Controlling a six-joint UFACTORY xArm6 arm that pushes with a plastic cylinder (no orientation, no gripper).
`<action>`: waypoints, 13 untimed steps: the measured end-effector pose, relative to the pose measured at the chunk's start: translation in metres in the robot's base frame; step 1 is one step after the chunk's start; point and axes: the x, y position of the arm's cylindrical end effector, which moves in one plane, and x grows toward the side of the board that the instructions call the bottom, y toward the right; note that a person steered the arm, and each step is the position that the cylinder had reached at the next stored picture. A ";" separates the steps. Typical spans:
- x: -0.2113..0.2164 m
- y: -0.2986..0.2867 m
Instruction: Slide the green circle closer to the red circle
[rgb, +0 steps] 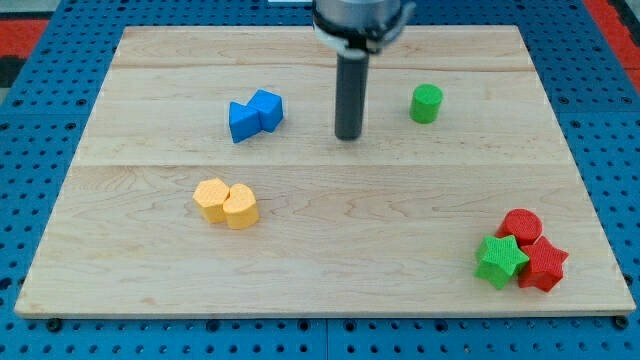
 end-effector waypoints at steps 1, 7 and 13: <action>-0.059 0.004; 0.031 0.098; 0.081 0.174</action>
